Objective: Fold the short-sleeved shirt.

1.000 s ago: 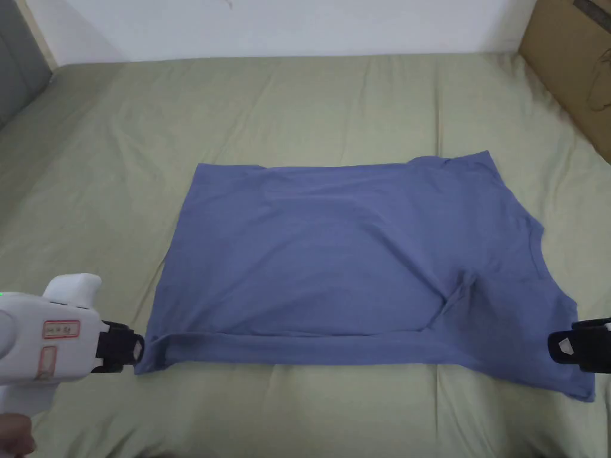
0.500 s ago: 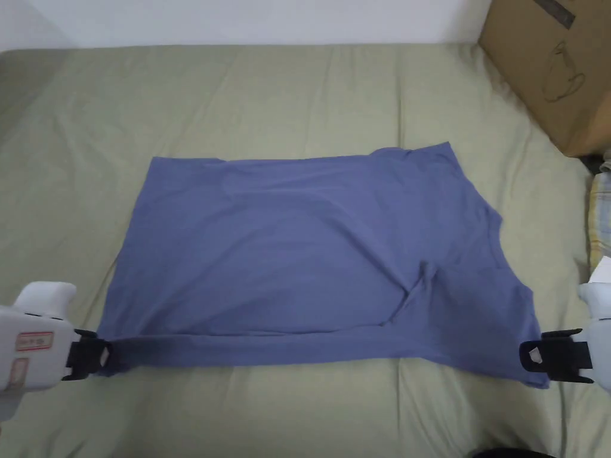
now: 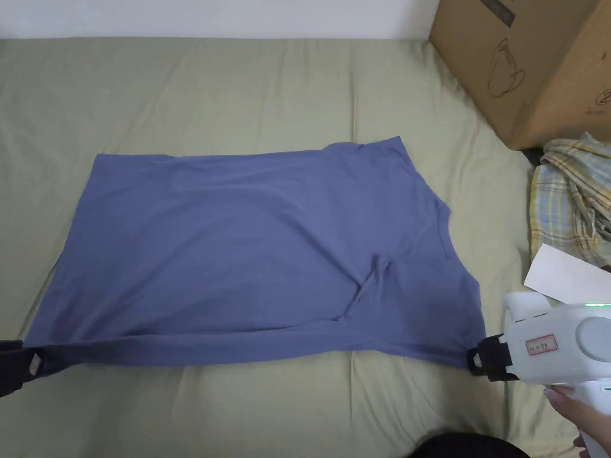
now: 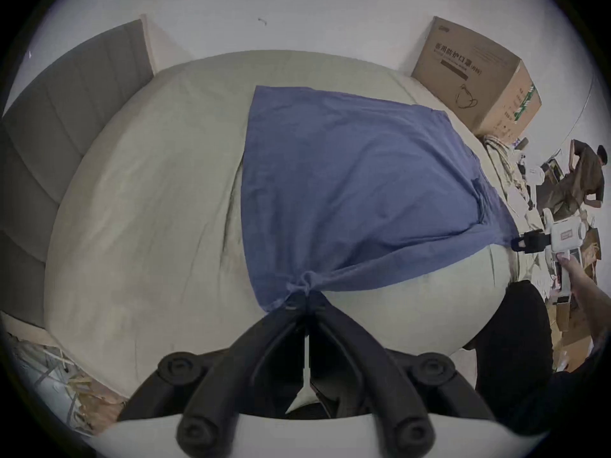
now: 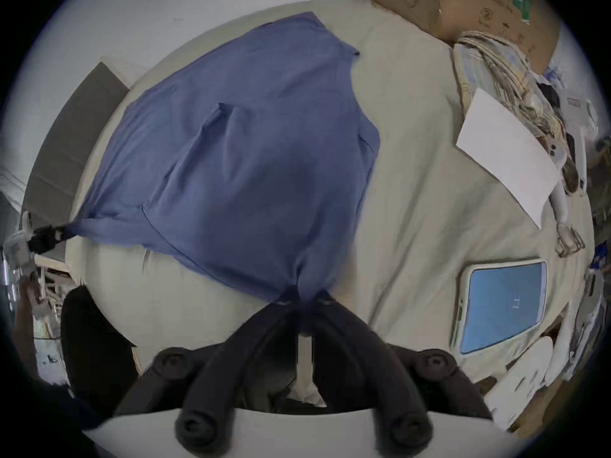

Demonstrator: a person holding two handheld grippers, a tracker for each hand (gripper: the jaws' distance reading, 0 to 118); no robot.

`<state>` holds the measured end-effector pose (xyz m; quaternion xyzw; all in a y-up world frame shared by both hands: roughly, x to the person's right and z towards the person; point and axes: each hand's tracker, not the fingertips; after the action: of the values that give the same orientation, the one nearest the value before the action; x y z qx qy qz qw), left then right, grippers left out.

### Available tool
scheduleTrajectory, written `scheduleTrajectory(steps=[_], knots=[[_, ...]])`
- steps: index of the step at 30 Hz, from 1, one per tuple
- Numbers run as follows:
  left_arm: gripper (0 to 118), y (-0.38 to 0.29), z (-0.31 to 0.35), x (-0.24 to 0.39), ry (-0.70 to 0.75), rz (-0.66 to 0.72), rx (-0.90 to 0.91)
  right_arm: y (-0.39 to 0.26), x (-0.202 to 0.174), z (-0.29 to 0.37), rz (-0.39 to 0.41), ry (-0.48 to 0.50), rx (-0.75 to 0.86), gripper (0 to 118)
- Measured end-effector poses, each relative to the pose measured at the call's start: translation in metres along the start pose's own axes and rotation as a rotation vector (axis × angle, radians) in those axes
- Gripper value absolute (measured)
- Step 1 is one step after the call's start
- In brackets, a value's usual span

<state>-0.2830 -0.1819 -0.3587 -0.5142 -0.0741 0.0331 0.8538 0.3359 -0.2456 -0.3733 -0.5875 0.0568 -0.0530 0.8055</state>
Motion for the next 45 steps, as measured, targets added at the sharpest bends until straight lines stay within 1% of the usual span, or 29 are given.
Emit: scheduleTrajectory(steps=[1,2,4,6,8,9,10,13,14,16,19,23,26,28,29,30,31,32,33,34,38,39,40,41,42,43,44,45], knots=[[0,0.001,0.001,0.001,0.003,0.002,0.000,0.002,0.001,0.000,0.008,-0.004,-0.003,7],[0,0.000,0.000,0.000,0.007,0.002,0.000,-0.002,-0.011,0.011,0.008,-0.004,0.003,7],[0,-0.002,-0.001,-0.004,0.009,0.014,0.005,-0.002,-0.011,0.020,0.006,0.010,0.030,6],[0,-0.001,0.001,-0.005,-0.001,0.036,0.018,0.000,-0.012,0.031,0.019,0.023,0.055,6],[0,0.001,0.003,-0.010,-0.035,0.087,0.049,0.004,-0.012,0.041,0.040,0.029,0.078,6],[0,0.005,0.005,-0.008,-0.033,0.081,0.057,0.007,-0.011,0.047,0.040,0.039,0.090,6],[0,0.010,0.007,-0.007,-0.027,0.070,0.073,0.013,-0.019,0.056,0.036,0.041,0.109,6],[0,0.037,0.011,-0.009,-0.053,0.079,0.111,0.043,-0.020,0.076,-0.015,0.094,0.152,6],[0,0.052,0.010,-0.012,-0.063,0.093,0.117,0.062,-0.013,0.081,-0.035,0.119,0.157,6],[0,0.080,0.003,-0.018,-0.069,0.111,0.129,0.098,-0.011,0.083,-0.061,0.128,0.162,6],[0,0.130,-0.026,-0.028,-0.053,0.108,0.105,0.164,0.003,0.058,-0.104,0.158,0.116,6],[0,0.178,-0.086,-0.044,-0.062,0.162,0.015,0.229,0.015,-0.005,-0.126,0.116,0.063,6],[0,0.194,-0.120,-0.043,-0.051,0.148,-0.021,0.247,0.014,-0.042,-0.173,0.077,0.007,6],[0,0.197,-0.132,-0.038,-0.021,0.104,-0.037,0.250,0.011,-0.055,-0.159,0.060,0.007,7],[3,0.198,-0.136,-0.038,-0.019,0.094,-0.036,0.247,0.007,-0.058,-0.145,0.047,0.016,10],[17,0.198,-0.136,-0.037,-0.009,0.094,-0.029,0.245,0.005,-0.058,-0.137,0.043,0.030,27],[36,0.198,-0.136,-0.038,-0.003,0.101,-0.027,0.244,0.003,-0.056,-0.128,0.014,0.053,62],[66,0.197,-0.135,-0.039,0.004,0.115,-0.031,0.240,0.002,-0.053,-0.124,-0.013,0.074,93],[101,0.194,-0.133,-0.042,0.000,0.127,-0.041,0.234,0.001,-0.045,-0.109,-0.025,0.124,103],[106,0.190,-0.128,-0.041,-0.010,0.134,-0.035,0.230,0.001,-0.037,-0.105,-0.031,0.163,103],[105,0.170,-0.089,-0.039,-0.058,0.155,0.023,0.206,0.000,-0.005,-0.121,-0.004,0.187,103],[103,0.164,-0.080,-0.038,-0.092,0.164,0.041,0.200,0.000,0.001,-0.127,0.009,0.179,103],[96,0.154,-0.068,-0.036,-0.117,0.173,0.054,0.191,-0.001,0.007,-0.127,0.029,0.166,101],[77,0.144,-0.056,-0.036,-0.158,0.188,0.053,0.180,-0.004,0.015,-0.122,0.062,0.165,89],[30,0.137,-0.047,-0.035,-0.178,0.183,0.057,0.172,-0.007,0.021,-0.113,0.103,0.161,47],[0,0.128,-0.037,-0.032,-0.175,0.171,0.060,0.163,-0.010,0.027,-0.098,0.134,0.163,0],[0,0.120,-0.030,-0.026,-0.136,0.132,0.059,0.153,-0.016,0.033,-0.083,0.108,0.190,0],[0,0.111,-0.023,-0.021,-0.076,0.098,0.068,0.144,-0.023,0.041,-0.057,0.027,0.241,0]])
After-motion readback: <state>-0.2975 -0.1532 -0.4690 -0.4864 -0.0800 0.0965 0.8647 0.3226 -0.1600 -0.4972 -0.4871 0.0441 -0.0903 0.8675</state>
